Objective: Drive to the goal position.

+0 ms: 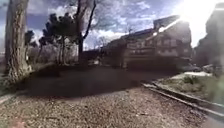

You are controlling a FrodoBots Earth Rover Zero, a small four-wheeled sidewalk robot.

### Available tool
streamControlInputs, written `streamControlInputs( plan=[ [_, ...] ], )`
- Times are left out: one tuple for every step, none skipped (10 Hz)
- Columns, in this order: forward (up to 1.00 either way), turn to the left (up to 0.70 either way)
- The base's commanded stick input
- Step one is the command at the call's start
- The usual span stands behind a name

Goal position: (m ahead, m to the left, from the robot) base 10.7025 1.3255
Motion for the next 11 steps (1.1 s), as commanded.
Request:
streamControlInputs(
  plan=[
    [0.7, 0.0],
    [0.7, 0.0],
    [0.7, 0.0],
    [0.7, 0.0],
    [0.7, 0.0],
    [0.7, 0.0],
    [0.7, 0.0],
    [0.7, 0.0],
    [0.7, 0.0],
    [0.7, 0.0],
    [0.7, 0.0]
  ],
)
